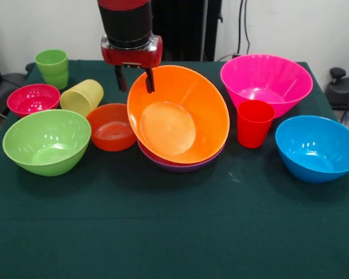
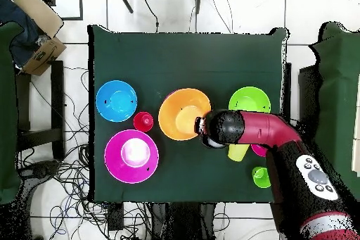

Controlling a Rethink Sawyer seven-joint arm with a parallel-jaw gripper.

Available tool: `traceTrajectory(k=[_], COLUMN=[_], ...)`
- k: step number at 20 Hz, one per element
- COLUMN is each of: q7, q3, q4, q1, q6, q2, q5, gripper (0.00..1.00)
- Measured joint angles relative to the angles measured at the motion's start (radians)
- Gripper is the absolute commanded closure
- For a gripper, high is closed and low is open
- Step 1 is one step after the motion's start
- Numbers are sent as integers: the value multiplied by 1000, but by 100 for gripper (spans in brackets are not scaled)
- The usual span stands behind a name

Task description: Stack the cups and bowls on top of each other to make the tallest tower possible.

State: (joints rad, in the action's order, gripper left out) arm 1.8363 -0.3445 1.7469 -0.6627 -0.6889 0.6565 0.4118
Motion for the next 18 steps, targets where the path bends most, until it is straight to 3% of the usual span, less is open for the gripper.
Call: traceTrajectory(k=[18], q7=[0], q3=[44], q4=[0], q1=[20], q6=[68], q2=[-49], q5=[0], gripper=[0])
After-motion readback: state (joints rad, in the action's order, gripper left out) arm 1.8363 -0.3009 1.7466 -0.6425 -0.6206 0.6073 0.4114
